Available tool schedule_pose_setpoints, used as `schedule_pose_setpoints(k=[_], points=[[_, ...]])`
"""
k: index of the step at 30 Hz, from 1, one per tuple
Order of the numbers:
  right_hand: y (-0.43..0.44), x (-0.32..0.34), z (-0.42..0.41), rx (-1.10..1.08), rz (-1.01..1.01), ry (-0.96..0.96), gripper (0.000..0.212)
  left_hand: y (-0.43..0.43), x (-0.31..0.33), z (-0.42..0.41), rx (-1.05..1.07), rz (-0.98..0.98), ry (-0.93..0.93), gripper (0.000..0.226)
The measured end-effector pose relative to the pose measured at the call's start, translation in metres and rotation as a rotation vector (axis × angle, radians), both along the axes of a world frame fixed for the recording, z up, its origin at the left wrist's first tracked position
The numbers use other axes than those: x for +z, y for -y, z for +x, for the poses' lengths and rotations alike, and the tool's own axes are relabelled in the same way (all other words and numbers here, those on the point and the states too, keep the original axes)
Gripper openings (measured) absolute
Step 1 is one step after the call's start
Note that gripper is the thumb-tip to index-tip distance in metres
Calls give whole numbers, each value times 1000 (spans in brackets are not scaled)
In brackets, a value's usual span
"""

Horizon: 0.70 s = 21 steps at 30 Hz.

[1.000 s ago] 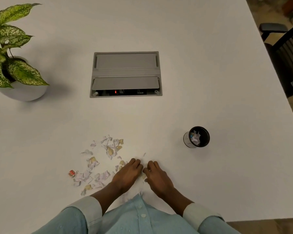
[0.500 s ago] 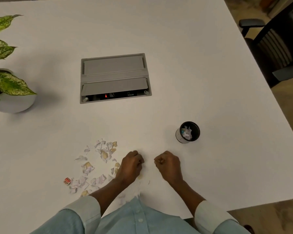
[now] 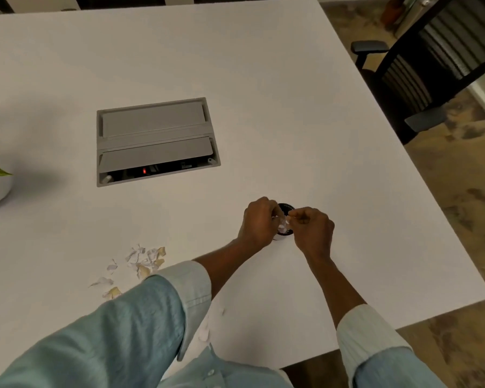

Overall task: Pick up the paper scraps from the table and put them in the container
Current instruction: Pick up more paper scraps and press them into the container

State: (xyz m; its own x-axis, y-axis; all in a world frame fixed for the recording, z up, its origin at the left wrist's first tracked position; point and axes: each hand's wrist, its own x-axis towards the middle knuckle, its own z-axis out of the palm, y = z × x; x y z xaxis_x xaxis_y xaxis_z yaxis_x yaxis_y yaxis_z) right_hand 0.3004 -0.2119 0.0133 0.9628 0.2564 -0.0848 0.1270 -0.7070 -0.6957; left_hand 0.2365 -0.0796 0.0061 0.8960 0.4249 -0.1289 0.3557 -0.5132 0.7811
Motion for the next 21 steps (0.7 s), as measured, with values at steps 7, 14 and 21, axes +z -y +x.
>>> schedule_pose_setpoints(k=[7,14,21], points=[[6,-13,-2,8,-2,-24,19,2,-3,2,-136,47,4,30],[-2,-25,-48,120,151,-15,12,-22,-20,-69,59,48,44,9],[0,-66,-137,571,-109,-302,43,-52,-55,-211,124,219,-305,20]])
